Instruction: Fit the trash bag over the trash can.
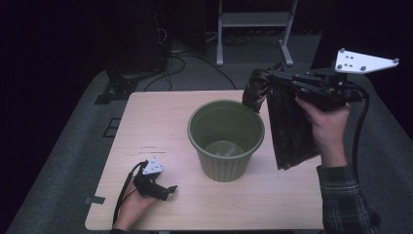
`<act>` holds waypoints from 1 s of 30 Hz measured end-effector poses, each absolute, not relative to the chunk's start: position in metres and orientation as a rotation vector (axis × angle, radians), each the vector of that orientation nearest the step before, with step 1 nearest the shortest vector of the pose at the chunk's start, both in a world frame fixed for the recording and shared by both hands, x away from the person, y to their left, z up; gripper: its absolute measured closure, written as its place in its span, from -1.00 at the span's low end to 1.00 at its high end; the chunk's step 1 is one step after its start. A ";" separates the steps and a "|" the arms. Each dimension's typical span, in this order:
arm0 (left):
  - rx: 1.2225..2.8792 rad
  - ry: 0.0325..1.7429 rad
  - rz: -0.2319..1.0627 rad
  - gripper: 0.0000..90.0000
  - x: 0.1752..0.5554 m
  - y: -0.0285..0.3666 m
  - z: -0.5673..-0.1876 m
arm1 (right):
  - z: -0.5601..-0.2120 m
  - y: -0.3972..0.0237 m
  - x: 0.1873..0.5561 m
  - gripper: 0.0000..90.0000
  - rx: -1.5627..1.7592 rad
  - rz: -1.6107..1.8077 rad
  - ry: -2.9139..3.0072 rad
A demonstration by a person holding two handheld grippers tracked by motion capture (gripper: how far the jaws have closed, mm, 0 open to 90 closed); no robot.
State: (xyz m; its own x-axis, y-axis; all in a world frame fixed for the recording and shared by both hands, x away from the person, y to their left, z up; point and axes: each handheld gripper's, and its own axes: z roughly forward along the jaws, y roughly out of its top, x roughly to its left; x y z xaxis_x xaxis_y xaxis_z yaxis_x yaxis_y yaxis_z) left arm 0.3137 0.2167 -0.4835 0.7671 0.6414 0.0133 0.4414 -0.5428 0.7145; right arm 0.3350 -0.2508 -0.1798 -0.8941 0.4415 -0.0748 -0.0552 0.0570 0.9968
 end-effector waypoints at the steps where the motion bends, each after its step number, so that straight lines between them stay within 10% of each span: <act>1: 2.235 0.803 0.355 -1.00 0.314 0.217 -0.484 | -0.178 -0.249 0.334 1.00 0.381 1.899 1.983; 30: 2.236 0.805 0.355 -1.00 0.314 0.217 -0.483 | -0.250 -0.201 0.376 0.95 0.459 1.866 2.225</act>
State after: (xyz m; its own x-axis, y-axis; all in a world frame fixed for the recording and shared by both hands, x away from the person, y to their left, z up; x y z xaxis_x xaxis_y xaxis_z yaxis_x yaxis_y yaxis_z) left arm 0.3138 0.2168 -0.4834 0.7668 0.6418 0.0135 0.4427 -0.5439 0.7129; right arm 0.3757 -0.2011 -0.2498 -0.9314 0.3611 0.0448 0.1070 0.1540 0.9823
